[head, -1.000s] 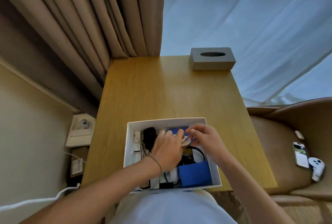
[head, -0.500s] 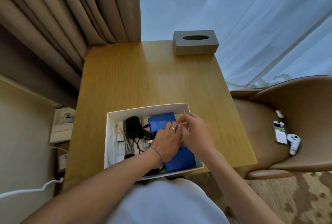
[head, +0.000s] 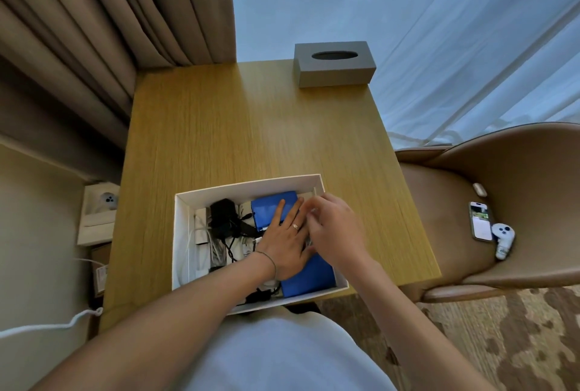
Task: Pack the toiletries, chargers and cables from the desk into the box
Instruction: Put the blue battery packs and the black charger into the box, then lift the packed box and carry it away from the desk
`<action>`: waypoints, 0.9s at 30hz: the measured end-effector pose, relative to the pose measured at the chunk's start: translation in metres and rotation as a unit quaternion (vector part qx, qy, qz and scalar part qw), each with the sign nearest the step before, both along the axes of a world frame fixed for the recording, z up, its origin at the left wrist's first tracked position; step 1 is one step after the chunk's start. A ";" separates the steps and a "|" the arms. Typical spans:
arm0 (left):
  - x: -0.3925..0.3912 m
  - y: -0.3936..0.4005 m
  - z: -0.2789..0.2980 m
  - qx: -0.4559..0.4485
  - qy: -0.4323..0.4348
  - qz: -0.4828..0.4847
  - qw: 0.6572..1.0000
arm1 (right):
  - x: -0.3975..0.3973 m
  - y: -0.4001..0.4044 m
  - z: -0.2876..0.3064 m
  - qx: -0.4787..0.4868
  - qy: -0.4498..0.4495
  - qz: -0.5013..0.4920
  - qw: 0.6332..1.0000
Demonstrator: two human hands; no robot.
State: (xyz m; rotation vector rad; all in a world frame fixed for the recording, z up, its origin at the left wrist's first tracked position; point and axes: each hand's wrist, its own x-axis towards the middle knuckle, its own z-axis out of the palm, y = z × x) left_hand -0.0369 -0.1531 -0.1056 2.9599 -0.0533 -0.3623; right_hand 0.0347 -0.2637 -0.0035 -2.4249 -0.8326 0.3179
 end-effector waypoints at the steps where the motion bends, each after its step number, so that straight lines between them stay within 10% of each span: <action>1: 0.000 -0.001 0.001 0.000 -0.002 0.006 1.000 | 0.000 0.000 -0.001 -0.002 -0.004 0.001 1.000; 10: -0.038 0.019 0.061 -0.172 -0.150 0.152 0.962 | 0.002 -0.009 0.004 0.104 0.058 -0.014 0.993; 19: -0.107 0.085 0.099 -0.129 -0.262 0.421 0.859 | 0.015 -0.024 -0.008 -0.042 0.009 -0.058 0.997; 27: -0.145 0.091 0.076 -0.138 -0.042 0.591 0.794 | 0.016 -0.030 -0.025 -0.165 0.017 -0.026 0.986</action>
